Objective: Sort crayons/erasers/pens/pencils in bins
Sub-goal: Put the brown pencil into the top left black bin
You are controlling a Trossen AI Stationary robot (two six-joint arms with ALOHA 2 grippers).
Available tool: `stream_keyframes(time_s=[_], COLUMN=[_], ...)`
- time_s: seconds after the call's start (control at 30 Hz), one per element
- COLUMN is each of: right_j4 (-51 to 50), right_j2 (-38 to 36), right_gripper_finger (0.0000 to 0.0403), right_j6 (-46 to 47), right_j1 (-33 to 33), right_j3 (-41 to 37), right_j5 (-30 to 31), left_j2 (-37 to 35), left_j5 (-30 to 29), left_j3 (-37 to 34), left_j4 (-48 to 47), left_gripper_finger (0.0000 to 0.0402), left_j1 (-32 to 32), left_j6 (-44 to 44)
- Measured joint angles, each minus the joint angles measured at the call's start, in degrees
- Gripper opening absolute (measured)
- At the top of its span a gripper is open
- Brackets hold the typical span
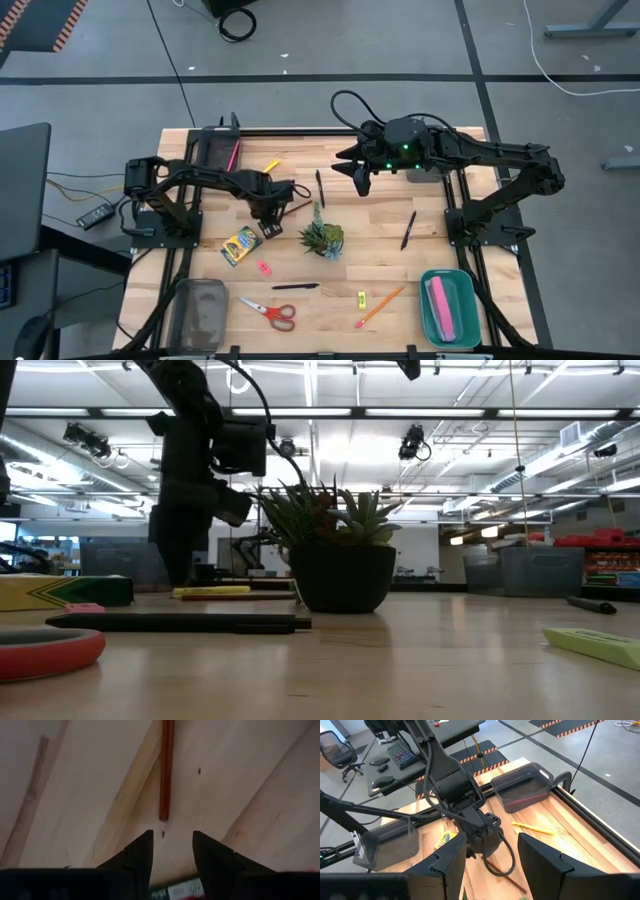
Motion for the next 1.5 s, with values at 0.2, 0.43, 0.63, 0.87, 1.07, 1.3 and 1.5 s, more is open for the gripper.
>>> stream_keyframes(time_s=[0.2, 0.43, 0.63, 0.87, 1.07, 1.3, 1.5], right_j4=[-0.1, -0.4, -0.5, -0.5, -0.5, -0.5, -0.5], right_j2=[0.0, 0.0, 0.0, 0.0, 0.0, 0.0, 0.0], right_gripper_finger=[0.0185, 0.0185, 0.0185, 0.0185, 0.0185, 0.0185, 0.0185], right_j6=[0.0, 0.9, 1.3, 1.3, 1.3, 1.0, 0.9], right_j1=[0.0, 0.0, 0.0, 0.0, 0.0, -0.3, -0.3], right_j3=[0.0, 0.0, 0.0, 0.0, 0.0, 0.0, 0.0], right_j5=[0.0, 0.0, 0.0, 0.0, 0.0, 0.0, 0.0], left_j2=[3.8, 5.3, 5.4, 5.5, 5.7, 5.7, 5.7], left_j5=[-0.6, -0.8, -1.1, -1.2, -1.8, -2.8, -5.1], left_j3=[0.2, 0.3, 0.4, 0.6, 1.6, 1.7, 1.7], left_j4=[-0.1, 0.1, 0.5, 0.4, -0.5, -0.5, -0.1], left_gripper_finger=[0.0143, 0.0128, 0.0109, 0.0099, 0.01, 0.0094, 0.0093], left_j1=[-0.3, -0.3, -0.3, -0.3, -0.9, -1.9, -3.4], left_j6=[0.0, -0.1, -0.2, -0.7, -1.4, -1.7, -2.4])
